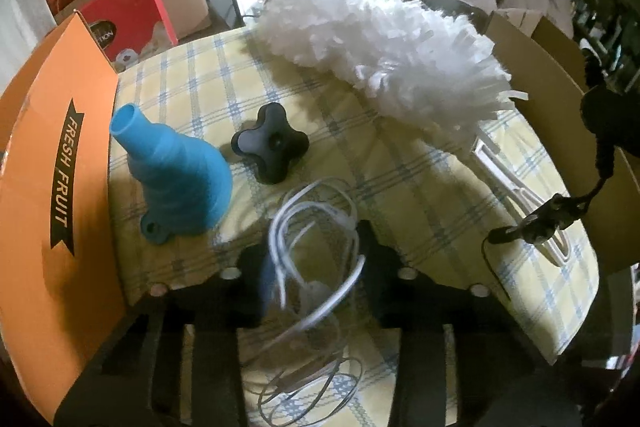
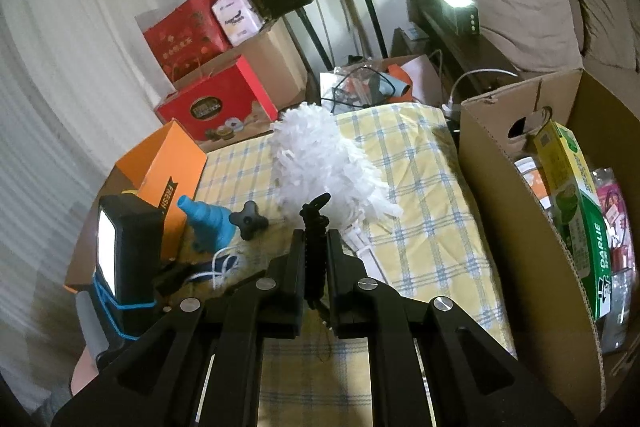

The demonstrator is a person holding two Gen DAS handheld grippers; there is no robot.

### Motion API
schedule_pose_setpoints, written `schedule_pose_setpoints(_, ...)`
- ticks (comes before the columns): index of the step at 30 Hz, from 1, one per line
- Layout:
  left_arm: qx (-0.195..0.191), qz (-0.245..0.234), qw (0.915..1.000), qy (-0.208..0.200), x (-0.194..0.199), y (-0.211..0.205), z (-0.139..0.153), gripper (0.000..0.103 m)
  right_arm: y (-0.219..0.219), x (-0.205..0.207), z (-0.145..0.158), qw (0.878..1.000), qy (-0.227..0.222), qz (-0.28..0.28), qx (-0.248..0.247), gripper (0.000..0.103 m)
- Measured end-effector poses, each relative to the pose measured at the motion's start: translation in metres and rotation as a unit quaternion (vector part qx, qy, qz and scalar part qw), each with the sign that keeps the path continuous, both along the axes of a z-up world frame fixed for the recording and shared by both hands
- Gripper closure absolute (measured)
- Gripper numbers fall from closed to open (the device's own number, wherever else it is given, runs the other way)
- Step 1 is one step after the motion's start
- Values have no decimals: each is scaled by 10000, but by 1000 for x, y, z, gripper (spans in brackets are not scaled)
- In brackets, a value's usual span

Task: Organize objects
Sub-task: 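Grasp the white earphone cable with the left gripper and lift it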

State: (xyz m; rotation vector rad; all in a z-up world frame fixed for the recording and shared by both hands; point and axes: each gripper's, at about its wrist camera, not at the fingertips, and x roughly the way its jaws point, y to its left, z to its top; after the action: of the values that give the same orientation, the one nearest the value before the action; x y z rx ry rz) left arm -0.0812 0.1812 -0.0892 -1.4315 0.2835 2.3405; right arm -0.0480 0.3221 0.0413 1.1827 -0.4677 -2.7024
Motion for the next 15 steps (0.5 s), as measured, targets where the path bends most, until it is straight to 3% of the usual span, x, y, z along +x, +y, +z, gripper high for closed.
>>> schedule_pose_setpoints(2, 147, 31, 9999, -80, -3, -3, 2, 88, 0, 0, 0, 10000, -2, 15, 3, 95)
schedule_pose_setpoints(6, 573, 72, 9982, -182, -7, -10, 11, 98, -4, 1, 1, 10000, 20, 52, 48, 95)
schedule_pose_setpoints(10, 1074, 93, 9940, -186, -8, -24, 35, 99, -11, 3, 6, 9997, 118, 129, 180, 95)
schedule_pose_setpoints(15, 1351, 117, 9907, 76, -7, -35, 69, 99, -23, 5, 16, 9982, 290, 231, 470, 95)
